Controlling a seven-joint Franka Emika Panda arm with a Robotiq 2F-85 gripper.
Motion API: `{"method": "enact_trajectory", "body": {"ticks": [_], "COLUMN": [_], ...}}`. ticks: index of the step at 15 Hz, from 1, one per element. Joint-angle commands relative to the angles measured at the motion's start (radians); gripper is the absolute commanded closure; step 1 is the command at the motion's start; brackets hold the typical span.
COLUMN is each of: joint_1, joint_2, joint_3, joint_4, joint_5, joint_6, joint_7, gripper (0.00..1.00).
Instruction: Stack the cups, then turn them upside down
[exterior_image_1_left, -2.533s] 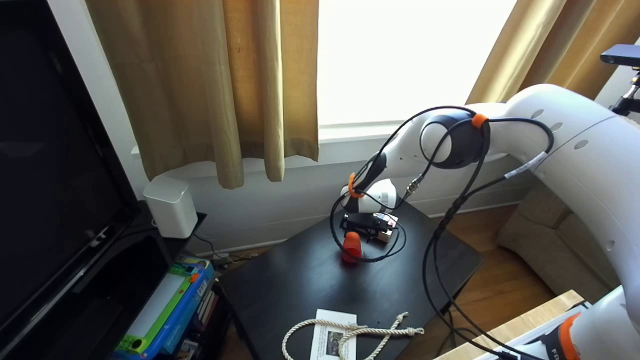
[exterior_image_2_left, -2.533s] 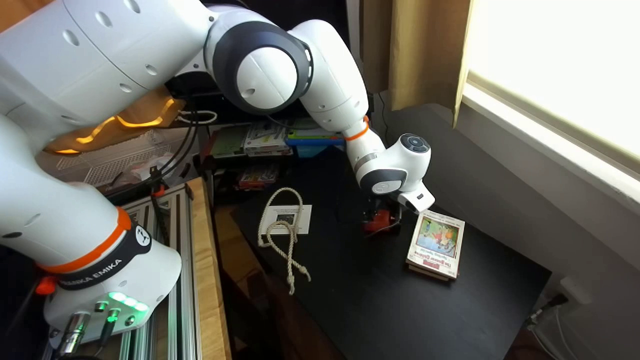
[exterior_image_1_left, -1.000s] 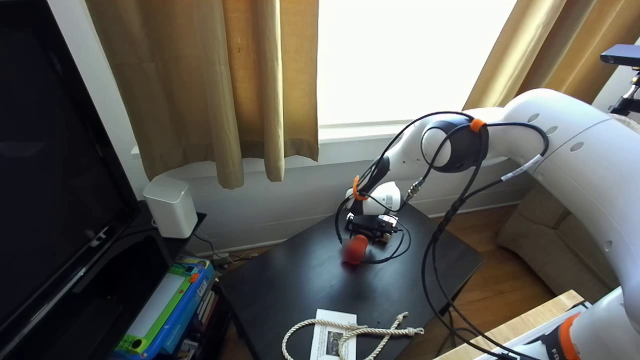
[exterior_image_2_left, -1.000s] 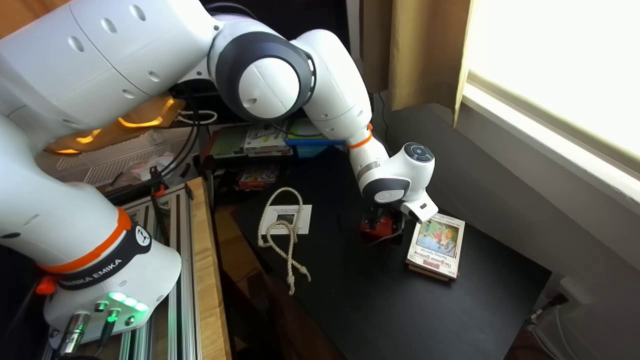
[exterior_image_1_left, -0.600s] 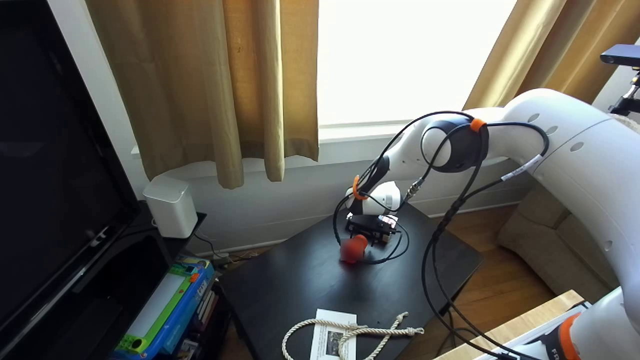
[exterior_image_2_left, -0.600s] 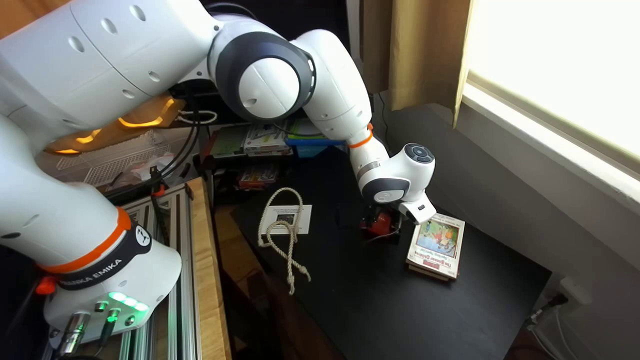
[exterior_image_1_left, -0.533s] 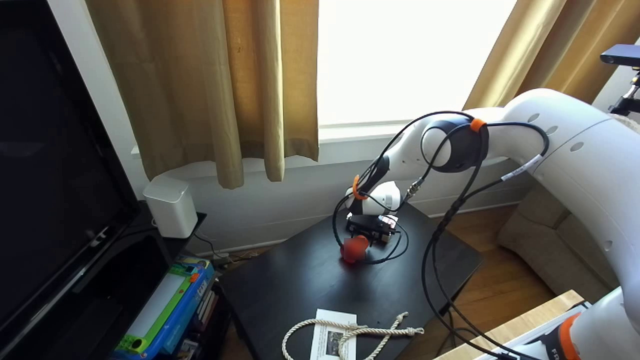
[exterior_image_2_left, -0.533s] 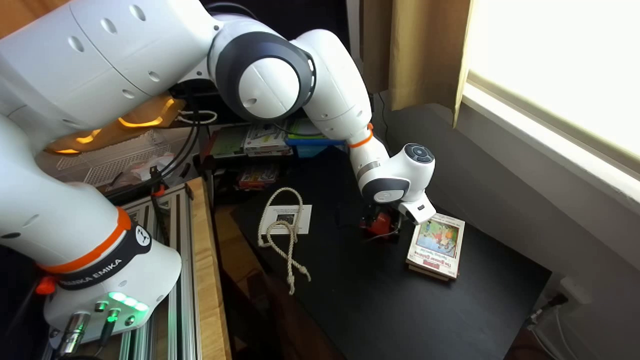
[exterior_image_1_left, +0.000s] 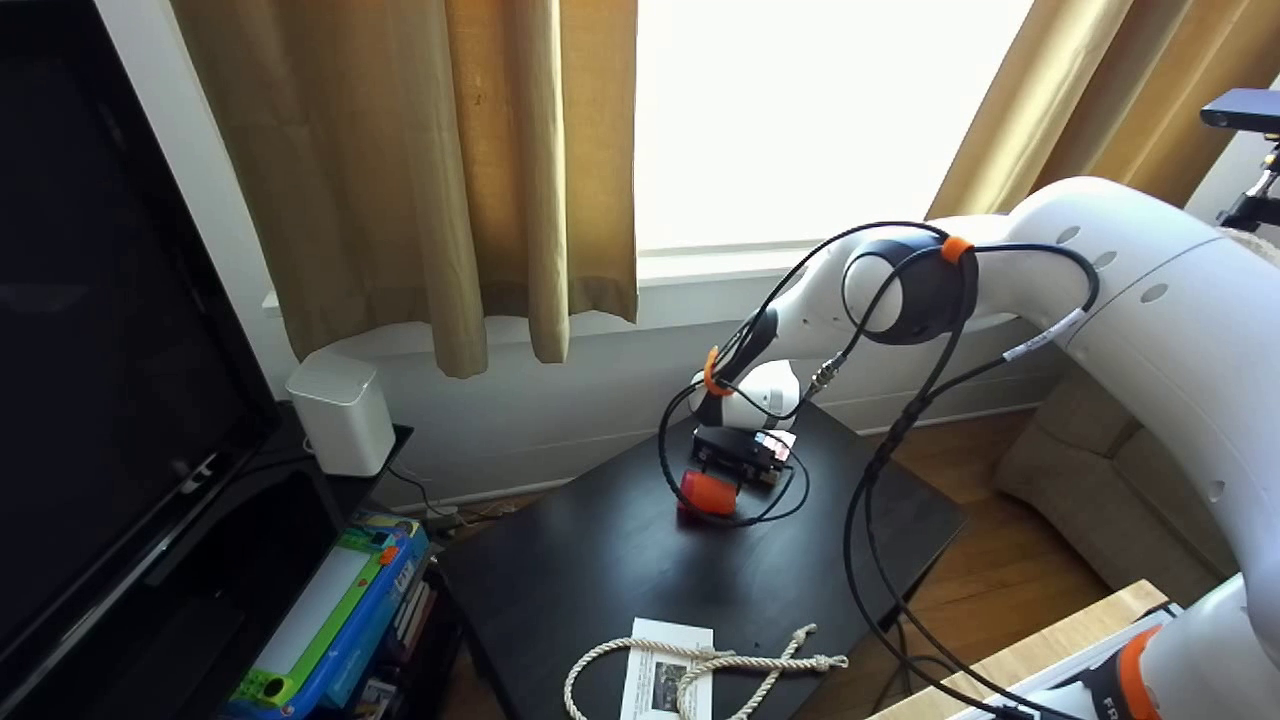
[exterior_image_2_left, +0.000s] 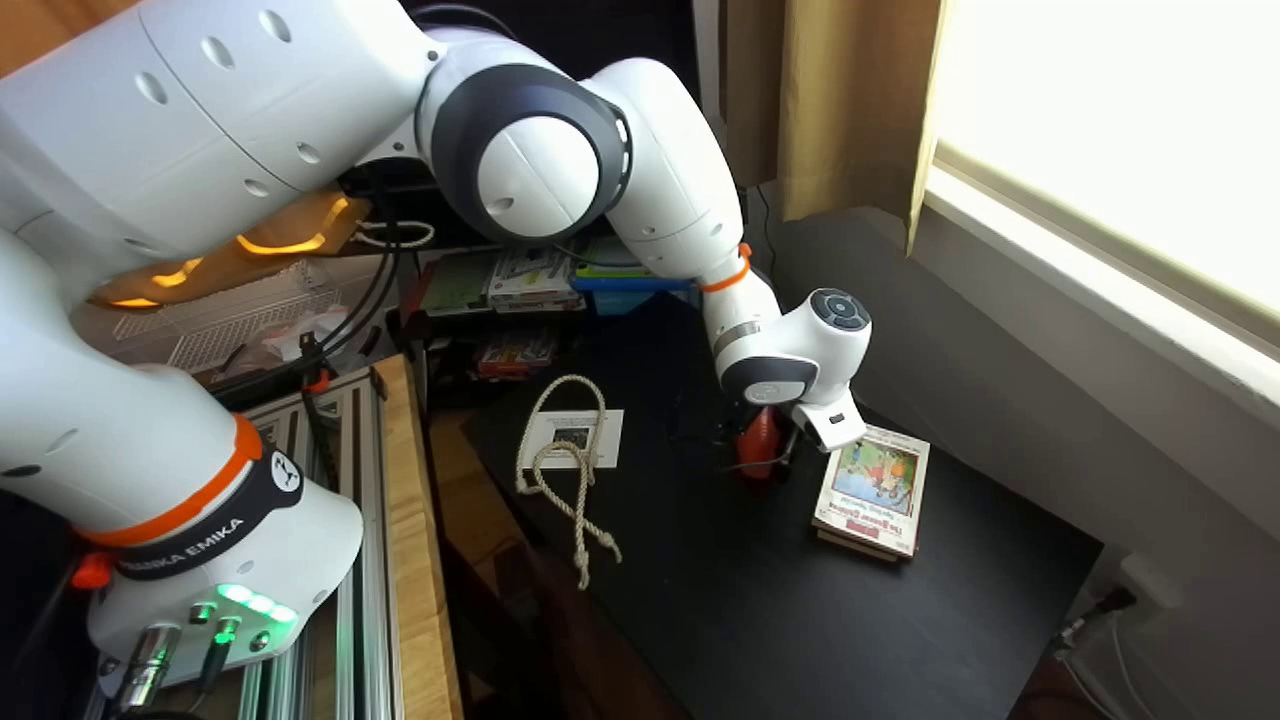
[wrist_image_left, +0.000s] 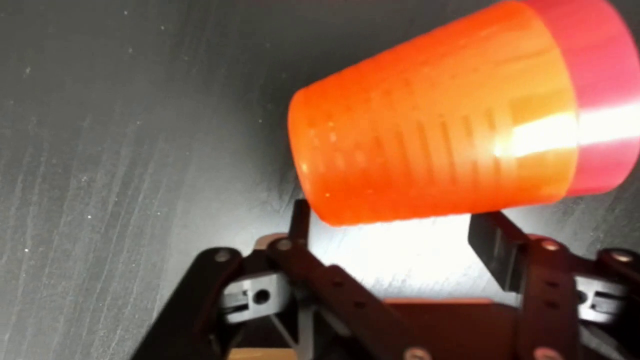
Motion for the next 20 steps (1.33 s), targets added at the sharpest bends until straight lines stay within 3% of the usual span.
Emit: {"method": "enact_trajectory", "body": {"ticks": [1, 6, 11, 20], "joint_1": [-0.005, -0.007, 0.009, -0.016], "joint_2": [-0.021, -0.045, -0.1, -0.128], "joint_3": [0.008, 0.023, 0.003, 0.046], "joint_4": [-0.022, -0.045, -0.116, -0.171], "joint_5": [0.044, 0.068, 0.089, 0.18], "joint_6": [-0.024, -0.035, -0.03, -0.009], "joint_7": [0.061, 0.085, 0.198, 0.377], "gripper": [0.0, 0.0, 0.0, 0.0]}}
